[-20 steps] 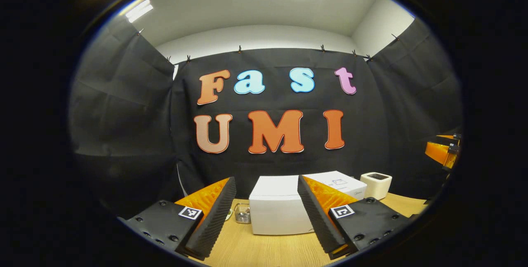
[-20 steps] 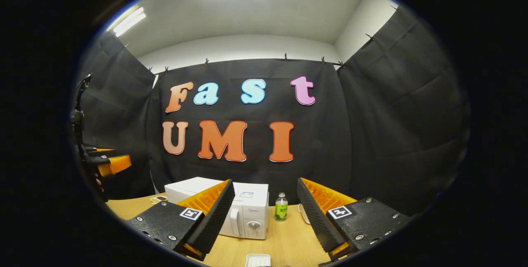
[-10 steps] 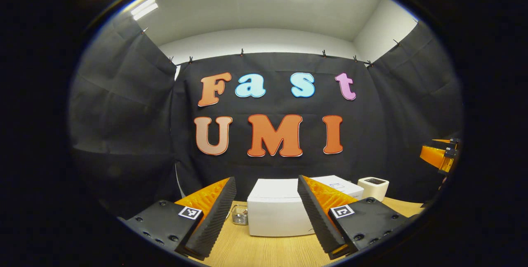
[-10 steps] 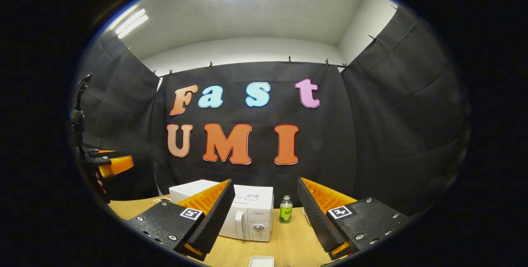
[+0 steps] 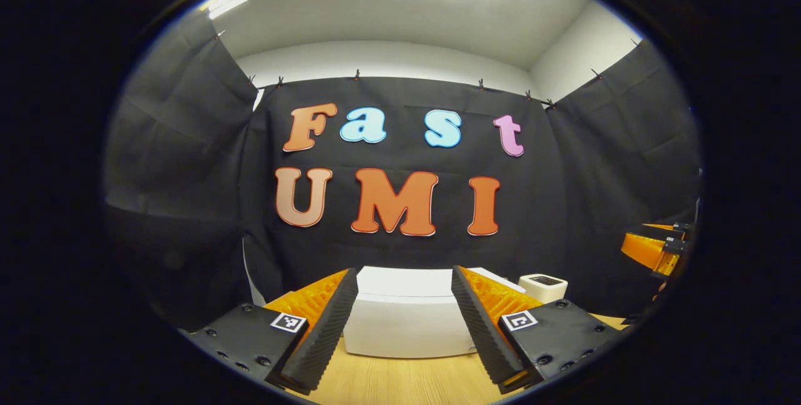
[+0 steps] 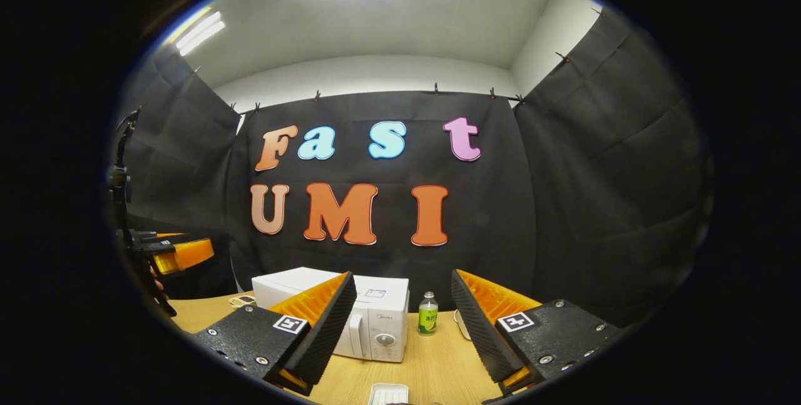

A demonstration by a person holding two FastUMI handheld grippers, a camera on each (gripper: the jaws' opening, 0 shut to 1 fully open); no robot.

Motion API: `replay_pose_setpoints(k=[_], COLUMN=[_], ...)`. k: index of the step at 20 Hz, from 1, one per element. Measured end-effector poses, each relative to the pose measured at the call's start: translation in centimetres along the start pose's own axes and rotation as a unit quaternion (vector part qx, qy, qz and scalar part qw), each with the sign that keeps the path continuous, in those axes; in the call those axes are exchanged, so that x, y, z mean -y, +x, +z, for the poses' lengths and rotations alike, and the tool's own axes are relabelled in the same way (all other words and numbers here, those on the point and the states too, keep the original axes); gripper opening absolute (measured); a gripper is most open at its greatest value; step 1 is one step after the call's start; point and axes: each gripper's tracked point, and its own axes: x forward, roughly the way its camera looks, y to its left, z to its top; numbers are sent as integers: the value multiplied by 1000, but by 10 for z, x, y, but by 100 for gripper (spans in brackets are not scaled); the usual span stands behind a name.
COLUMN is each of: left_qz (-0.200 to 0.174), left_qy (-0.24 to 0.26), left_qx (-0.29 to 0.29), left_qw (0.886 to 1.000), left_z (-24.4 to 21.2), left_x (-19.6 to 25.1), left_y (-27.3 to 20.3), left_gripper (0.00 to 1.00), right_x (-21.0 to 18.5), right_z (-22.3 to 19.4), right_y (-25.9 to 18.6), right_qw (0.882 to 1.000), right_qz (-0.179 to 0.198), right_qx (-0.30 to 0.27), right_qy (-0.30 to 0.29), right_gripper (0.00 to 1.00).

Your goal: Open the microwave oven with the left hand, put the food in, and close the microwave oven.

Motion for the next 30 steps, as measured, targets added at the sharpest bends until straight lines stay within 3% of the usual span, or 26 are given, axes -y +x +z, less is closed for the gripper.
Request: replay_pose_setpoints(k=[2, 4, 7, 14, 15, 16, 23, 30], left_qz=[-21, -40, -47, -65, -70, -72, -69, -38], left_qy=[-13, -27, -26, -17, -18, -19, -3, 25], left_qx=[-8, -17, -25, -41, -46, -53, -137, -175], left_qw=[1000, 999, 998, 997, 996, 996, 988, 984], left_z=[-12, -21, -38, -91, -101, -114, -213, -269], left_x=[21, 39, 57, 113, 122, 130, 177, 174], left_y=[3, 6, 16, 41, 45, 51, 98, 136], left_gripper=[100, 94, 97, 94, 97, 94, 98, 94], right_x=[6, 13, 24, 54, 60, 65, 80, 92], right_z=[-6, -10, -19, -83, -93, -102, -156, -190], right_y=[-4, -9, -14, -24, -25, -26, -34, -38], right_qw=[1000, 1000, 1000, 999, 998, 998, 994, 991], right_qz=[-4, -8, -15, -12, -16, -20, -17, -24], right_qx=[-2, -1, 3, -47, -55, -63, -105, -132], right_qy=[-7, -13, -6, 10, 6, 3, 5, 21], right_gripper=[95, 95, 95, 95, 95, 95, 95, 95])
